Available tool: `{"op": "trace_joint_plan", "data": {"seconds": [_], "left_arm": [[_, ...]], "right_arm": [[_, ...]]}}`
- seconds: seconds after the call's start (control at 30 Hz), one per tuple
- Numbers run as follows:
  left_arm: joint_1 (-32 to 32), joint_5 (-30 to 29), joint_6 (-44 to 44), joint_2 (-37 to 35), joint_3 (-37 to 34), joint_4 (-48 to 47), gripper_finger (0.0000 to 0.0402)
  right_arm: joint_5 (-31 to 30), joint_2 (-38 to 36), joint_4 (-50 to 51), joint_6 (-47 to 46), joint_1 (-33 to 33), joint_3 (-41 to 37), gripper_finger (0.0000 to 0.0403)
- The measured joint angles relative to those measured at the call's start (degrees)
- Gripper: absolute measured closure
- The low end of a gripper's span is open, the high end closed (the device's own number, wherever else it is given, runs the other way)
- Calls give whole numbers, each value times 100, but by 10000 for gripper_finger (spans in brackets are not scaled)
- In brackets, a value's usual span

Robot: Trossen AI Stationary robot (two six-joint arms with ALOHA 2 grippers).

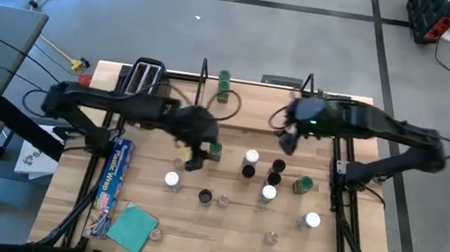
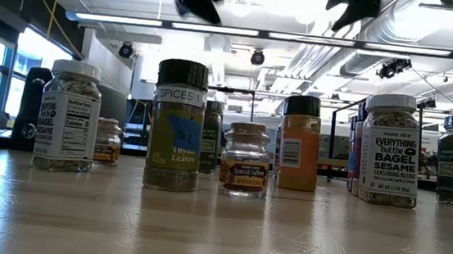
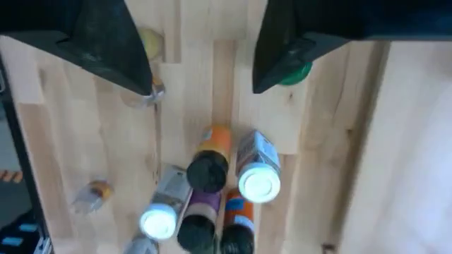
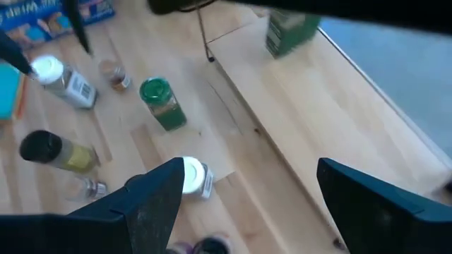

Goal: Shelf spices
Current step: Put the left green seasoning bottle on the shelf aligned with the other green seasoning bottles

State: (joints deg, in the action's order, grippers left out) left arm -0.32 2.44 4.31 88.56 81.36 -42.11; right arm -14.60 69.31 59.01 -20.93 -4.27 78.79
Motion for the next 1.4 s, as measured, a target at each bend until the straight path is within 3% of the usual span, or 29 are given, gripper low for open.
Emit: {"op": "trace_joint_plan", "data": {"seconds": [0.13, 0.3, 0.53, 0.67, 0.87, 1.17, 1.4], "left_arm": [[248, 162, -565, 469, 0, -43, 116], [289, -459, -1234, 872, -2, -4, 86], [375, -659, -1045, 1327, -2, -454, 79], [411, -734, -1134, 1510, -2, -509, 81], [467, -812, -1252, 1603, 0, -448, 105], [640, -748, -1250, 1625, 0, -407, 206], [669, -825, -1155, 1552, 468, -842, 209]], "right_arm": [[0, -779, -13, -384, 0, -556, 85], [-1, -1357, -12, -459, 0, -977, 85], [-36, -1542, -5, -352, 0, -1041, 85], [-383, -1529, -45, -390, 0, -1041, 85], [-785, -1522, -141, -459, 0, -1043, 85], [-915, -1397, -231, -513, 0, -1043, 85], [-917, -1354, -220, -468, 0, -1043, 85]]}}
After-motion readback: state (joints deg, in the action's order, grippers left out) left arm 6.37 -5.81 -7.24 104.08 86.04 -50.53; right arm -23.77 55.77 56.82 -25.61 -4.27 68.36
